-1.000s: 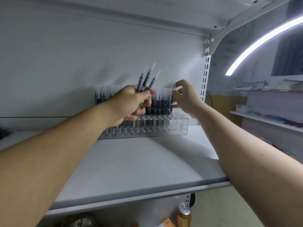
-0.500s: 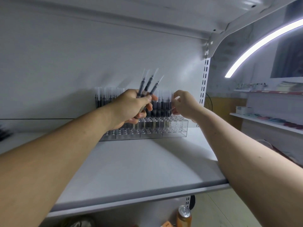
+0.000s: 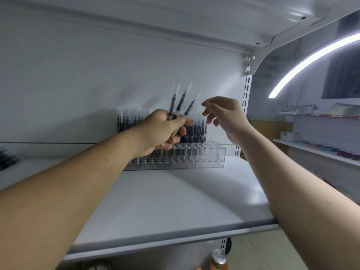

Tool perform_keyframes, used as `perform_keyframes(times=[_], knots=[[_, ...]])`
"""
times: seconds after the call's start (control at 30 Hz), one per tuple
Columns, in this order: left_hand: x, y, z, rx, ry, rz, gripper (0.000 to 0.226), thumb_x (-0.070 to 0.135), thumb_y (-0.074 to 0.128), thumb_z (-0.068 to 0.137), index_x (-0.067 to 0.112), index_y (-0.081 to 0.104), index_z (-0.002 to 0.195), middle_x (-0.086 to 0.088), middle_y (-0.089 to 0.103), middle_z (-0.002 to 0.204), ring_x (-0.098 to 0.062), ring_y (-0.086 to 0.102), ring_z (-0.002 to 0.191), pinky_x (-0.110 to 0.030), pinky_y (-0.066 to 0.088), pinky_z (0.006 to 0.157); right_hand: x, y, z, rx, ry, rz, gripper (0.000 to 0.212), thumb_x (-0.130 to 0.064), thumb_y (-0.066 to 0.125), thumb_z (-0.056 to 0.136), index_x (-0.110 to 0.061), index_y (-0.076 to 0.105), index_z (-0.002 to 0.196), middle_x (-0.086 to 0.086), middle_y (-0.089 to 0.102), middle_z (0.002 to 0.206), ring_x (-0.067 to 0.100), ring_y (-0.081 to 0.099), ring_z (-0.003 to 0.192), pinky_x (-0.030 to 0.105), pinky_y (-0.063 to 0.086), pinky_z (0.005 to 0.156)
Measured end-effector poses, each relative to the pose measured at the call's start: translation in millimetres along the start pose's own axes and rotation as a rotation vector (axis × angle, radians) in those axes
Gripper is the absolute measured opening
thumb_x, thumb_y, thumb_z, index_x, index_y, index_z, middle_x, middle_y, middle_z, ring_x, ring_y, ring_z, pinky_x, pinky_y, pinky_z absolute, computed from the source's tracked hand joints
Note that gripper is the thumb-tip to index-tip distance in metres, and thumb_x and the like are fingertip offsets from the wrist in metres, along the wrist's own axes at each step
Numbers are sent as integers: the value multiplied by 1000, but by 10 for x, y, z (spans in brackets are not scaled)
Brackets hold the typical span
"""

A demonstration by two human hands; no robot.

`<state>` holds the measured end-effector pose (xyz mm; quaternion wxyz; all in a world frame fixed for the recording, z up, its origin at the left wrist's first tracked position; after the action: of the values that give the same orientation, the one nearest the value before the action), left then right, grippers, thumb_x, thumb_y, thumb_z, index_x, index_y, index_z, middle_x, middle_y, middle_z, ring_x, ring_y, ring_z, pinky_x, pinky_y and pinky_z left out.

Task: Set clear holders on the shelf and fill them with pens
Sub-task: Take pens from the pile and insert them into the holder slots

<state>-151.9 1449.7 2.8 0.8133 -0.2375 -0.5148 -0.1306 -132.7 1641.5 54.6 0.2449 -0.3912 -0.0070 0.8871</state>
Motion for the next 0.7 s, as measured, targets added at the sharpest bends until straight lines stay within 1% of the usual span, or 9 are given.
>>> perform_keyframes(times=[0.1, 0.17, 0.23, 0.3, 0.4, 0.5, 0.57, 0.63, 0.7], knots=[[10, 22, -11, -13, 2, -4, 27, 21, 52, 110, 5, 70, 119, -5, 58, 83, -12, 49, 59, -22, 35, 44, 52, 213, -54, -206, 125, 224, 10, -8, 65, 100, -4, 74, 102, 13, 72, 87, 26, 61, 68, 32, 43, 57], [19, 29, -15, -11, 4, 8, 28, 22, 53, 110, 2, 69, 119, -5, 59, 83, -14, 50, 60, -21, 37, 43, 67, 344, -114, -341, 177, 271, 13, -12, 66, 101, -2, 72, 106, 17, 71, 97, 27, 63, 74, 34, 47, 63], [28, 43, -19, -8, 6, 13, 29, 23, 53, 110, -1, 67, 119, -7, 60, 83, -15, 50, 61, -20, 38, 43, 60, 412, -154, -409, 180, 278, 15, -14, 67, 101, -1, 70, 106, 19, 70, 101, 27, 65, 78, 34, 48, 66], [36, 51, -29, -5, 6, 15, 26, 23, 54, 109, 1, 65, 115, -7, 61, 83, -16, 51, 61, -20, 38, 43, 33, 415, -155, -412, 168, 303, 14, -15, 69, 99, -1, 70, 103, 19, 70, 101, 27, 66, 79, 34, 49, 68], [46, 28, -42, 9, 5, 9, 21, 24, 55, 109, 6, 66, 114, -4, 64, 80, -15, 53, 59, -21, 40, 46, -2, 393, -145, -392, 160, 349, 11, -13, 69, 98, -3, 70, 99, 17, 71, 99, 28, 70, 82, 33, 50, 70], [22, -2, -30, 26, -17, -29, 21, 25, 57, 108, 10, 68, 117, -2, 65, 77, -13, 52, 55, -22, 40, 47, -17, 325, -102, -307, 152, 394, 12, -10, 62, 103, -4, 69, 97, 13, 73, 93, 29, 71, 82, 32, 50, 67], [-1, -7, -25, 25, -35, -24, 21, 26, 58, 108, 11, 70, 117, -2, 64, 79, -12, 49, 54, -22, 39, 46, -29, 234, -57, -213, 146, 458, 16, -9, 56, 105, -2, 67, 97, 12, 71, 88, 27, 70, 78, 31, 48, 64], [-16, 2, -18, 8, -39, -13, 21, 25, 56, 109, 11, 69, 117, -3, 57, 79, -10, 42, 52, -21, 32, 43, -20, 85, -7, -83, 134, 483, 16, -8, 52, 105, -1, 64, 97, 13, 67, 85, 26, 67, 73, 31, 47, 61], [-32, 7, -7, -11, -42, 1, 23, 25, 53, 110, 11, 68, 120, 1, 47, 75, -10, 34, 53, -21, 26, 42, 13, -114, 39, 73, 93, 315, 13, -9, 52, 105, -2, 62, 102, 11, 67, 83, 23, 66, 68, 31, 46, 58]])
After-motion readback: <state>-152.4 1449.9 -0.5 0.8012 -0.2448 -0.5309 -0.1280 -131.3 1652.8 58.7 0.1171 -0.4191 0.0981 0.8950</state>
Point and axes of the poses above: each hand's wrist, its own z-axis towards the middle knuckle, its own y-axis out of the palm, x = y × z, the point moved 9 cm from there along z, towards the middle knuckle
